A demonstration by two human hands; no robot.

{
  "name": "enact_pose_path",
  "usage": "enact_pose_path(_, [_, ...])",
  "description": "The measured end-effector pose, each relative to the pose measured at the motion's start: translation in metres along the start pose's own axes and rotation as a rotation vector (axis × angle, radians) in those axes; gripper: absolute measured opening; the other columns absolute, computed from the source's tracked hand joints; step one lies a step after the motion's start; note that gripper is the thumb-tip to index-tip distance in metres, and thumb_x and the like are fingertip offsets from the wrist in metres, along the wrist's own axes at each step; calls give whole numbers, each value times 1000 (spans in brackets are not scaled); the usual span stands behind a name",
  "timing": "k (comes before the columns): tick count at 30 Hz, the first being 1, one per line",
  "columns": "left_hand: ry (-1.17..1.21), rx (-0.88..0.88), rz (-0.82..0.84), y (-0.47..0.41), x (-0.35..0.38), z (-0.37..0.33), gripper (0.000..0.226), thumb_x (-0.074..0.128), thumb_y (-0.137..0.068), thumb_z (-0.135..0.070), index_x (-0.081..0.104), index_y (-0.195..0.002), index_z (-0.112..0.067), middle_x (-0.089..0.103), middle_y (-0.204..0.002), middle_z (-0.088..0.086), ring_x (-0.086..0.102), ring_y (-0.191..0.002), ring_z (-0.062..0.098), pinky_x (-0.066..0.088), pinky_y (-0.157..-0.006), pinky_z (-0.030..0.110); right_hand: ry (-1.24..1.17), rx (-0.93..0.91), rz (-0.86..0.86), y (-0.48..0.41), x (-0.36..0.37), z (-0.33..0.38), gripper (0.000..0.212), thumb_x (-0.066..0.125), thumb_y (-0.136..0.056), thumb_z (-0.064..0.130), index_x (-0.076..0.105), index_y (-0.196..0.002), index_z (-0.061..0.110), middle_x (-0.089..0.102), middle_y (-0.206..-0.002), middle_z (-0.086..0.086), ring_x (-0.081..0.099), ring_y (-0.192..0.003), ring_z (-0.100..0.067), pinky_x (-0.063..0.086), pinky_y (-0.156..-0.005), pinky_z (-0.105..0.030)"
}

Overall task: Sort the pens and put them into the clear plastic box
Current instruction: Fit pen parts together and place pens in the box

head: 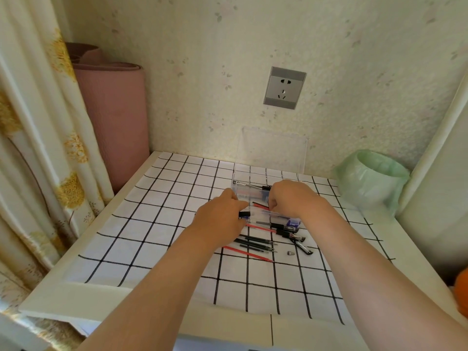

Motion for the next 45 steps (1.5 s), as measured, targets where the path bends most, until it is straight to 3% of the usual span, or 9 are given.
enact_pose_path(5, [-17, 3, 5, 0, 0, -1, 43, 55, -96, -39, 51, -138, -29, 45, -131, -5, 55, -107, 16, 51, -87, 34, -36, -2, 57, 0, 5, -2, 22, 52, -84, 6, 57, -64, 13, 51, -64, -3, 50, -61, -22, 44, -59, -29])
enact_pose_path(9, [-19, -3, 3, 0, 0, 1, 40, 54, -96, -42, 56, -133, -27, 44, -132, -4, 55, -106, 17, 52, -85, 34, -161, -49, 2, 3, -8, -7, 17, 58, -88, 17, 72, -93, 11, 70, -91, -7, 65, -85, -25, 55, -76, -36])
enact_pose_path(13, [42, 18, -34, 0, -8, -4, 47, 48, -97, -51, 47, -140, -35, 34, -142, -6, 55, -101, 14, 49, -81, 31, -355, -62, -109, 13, -29, -14, 17, 66, -88, 14, 72, -103, 18, 70, -98, 0, 63, -87, -14, 48, -73, -22])
enact_pose_path(16, [91, 102, -99, 1, -22, -16, 33, 44, -101, -43, 57, -130, -35, 46, -125, -8, 55, -82, 11, 48, -72, 27, -518, -37, -227, 25, -39, -20, 28, 69, -85, 7, 72, -111, 17, 70, -94, 2, 66, -89, -13, 51, -78, -22])
enact_pose_path(21, [34, 83, 5, 6, -20, -17, 22, 47, -100, -36, 68, -106, -35, 66, -90, -12, 60, -78, 9, 49, -68, 26, -701, -38, -320, 58, -40, -21, 26, 69, -87, 10, 75, -106, 28, 73, -99, 5, 68, -90, -7, 56, -87, -31])
enact_pose_path(27, [144, 43, 80, 14, -16, -16, 20, 49, -99, -41, 61, -114, -39, 67, -96, -11, 60, -79, 6, 54, -77, 30, -685, 20, -312, 107, -22, -21, 27, 66, -90, 12, 75, -104, 32, 72, -97, 11, 68, -87, -6, 56, -84, -30])
enact_pose_path(33, [204, 82, 132, 18, -14, -26, 19, 51, -98, -44, 65, -109, -41, 65, -95, -19, 59, -83, 1, 52, -81, 28, -624, 28, -339, 126, -12, -16, 26, 63, -91, 13, 74, -105, 32, 70, -96, 11, 60, -75, 1, 38, -61, -9])
enact_pose_path(40, [262, 77, 133, 18, -11, -29, 18, 51, -98, -41, 66, -105, -36, 68, -92, -13, 63, -86, 7, 54, -82, 37, -521, -11, -339, 121, -13, -9, 27, 61, -92, 13, 74, -110, 30, 68, -103, 11, 53, -79, 1, 39, -71, -13])
enact_pose_path(45, [266, 70, 143, 17, -9, -24, 17, 45, -101, -38, 61, -97, -38, 66, -85, -13, 56, -70, 4, 50, -69, 27, -493, -11, -341, 115, -13, -9, 28, 59, -93, 14, 73, -109, 32, 69, -103, 10, 54, -80, -2, 43, -74, -17])
Point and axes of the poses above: each hand's wrist, its own y-axis away from the middle knuckle, its own x-axis out of the palm, z = x × y, the point moved 7 cm from there along -y, towards the middle knuckle
